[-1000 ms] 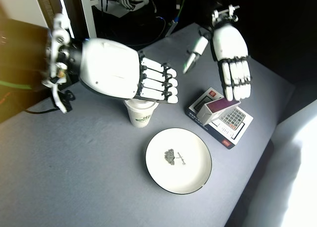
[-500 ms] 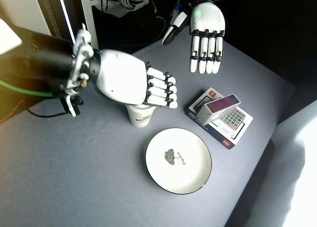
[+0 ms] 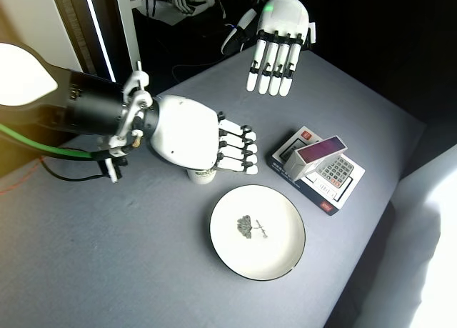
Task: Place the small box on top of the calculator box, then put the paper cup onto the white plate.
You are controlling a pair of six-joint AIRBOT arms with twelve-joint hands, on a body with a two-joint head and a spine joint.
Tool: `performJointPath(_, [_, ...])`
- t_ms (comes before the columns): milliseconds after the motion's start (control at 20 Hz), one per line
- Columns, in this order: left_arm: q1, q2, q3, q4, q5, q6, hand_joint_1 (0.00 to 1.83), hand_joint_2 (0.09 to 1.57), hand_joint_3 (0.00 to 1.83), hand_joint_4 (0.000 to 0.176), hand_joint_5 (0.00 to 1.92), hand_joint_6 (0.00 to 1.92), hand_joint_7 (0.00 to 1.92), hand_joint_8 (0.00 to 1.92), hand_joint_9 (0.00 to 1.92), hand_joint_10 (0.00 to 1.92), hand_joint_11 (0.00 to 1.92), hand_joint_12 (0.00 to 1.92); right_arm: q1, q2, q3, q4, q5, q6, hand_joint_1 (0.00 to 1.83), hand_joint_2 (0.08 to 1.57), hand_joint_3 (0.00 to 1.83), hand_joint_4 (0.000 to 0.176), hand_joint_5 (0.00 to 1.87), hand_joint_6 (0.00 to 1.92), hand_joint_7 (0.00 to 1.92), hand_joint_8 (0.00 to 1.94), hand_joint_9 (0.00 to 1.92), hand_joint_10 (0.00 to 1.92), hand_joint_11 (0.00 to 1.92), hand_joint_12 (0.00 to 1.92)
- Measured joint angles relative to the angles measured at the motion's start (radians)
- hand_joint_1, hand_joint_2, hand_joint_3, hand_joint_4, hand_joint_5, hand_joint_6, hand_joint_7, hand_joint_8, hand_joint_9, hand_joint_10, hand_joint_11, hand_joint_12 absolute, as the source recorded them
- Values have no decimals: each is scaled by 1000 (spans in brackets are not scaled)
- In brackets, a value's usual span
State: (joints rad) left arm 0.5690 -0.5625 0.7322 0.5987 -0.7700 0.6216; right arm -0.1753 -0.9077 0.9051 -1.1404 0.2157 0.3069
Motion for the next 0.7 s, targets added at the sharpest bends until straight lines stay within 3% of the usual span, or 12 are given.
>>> performJointPath(50, [-15, 0, -10, 27, 23, -26, 195, 1009, 1, 0, 196, 2, 185, 1, 158, 1, 0, 433, -7, -8, 7, -1, 4, 2, 1166, 833, 18, 0, 0, 0, 0, 0, 0, 0, 0, 0])
performJointPath(250, [-35, 0, -17, 80, 86, -82, 214, 1007, 0, 0, 224, 6, 220, 7, 188, 7, 0, 491, -32, -29, 33, -3, 24, 2, 1190, 827, 10, 0, 0, 0, 0, 0, 0, 0, 0, 0])
performJointPath(300, [-46, 0, -17, 86, 101, -90, 184, 1016, 3, 0, 196, 3, 185, 3, 156, 3, 0, 418, -36, -35, 40, -2, 33, 2, 1190, 833, 12, 0, 0, 0, 0, 0, 0, 0, 0, 0])
performJointPath(550, [-108, 0, -55, 121, 169, -97, 181, 1019, 0, 0, 220, 9, 205, 9, 176, 10, 0, 489, -43, -50, 59, -2, 68, 3, 1193, 851, 16, 0, 0, 0, 0, 0, 0, 0, 0, 0])
performJointPath(700, [-111, 0, -62, 135, 200, -101, 199, 1029, 2, 0, 204, 6, 180, 8, 149, 4, 0, 410, -43, -52, 64, -3, 73, 2, 1196, 859, 16, 0, 0, 0, 0, 0, 0, 0, 0, 0])
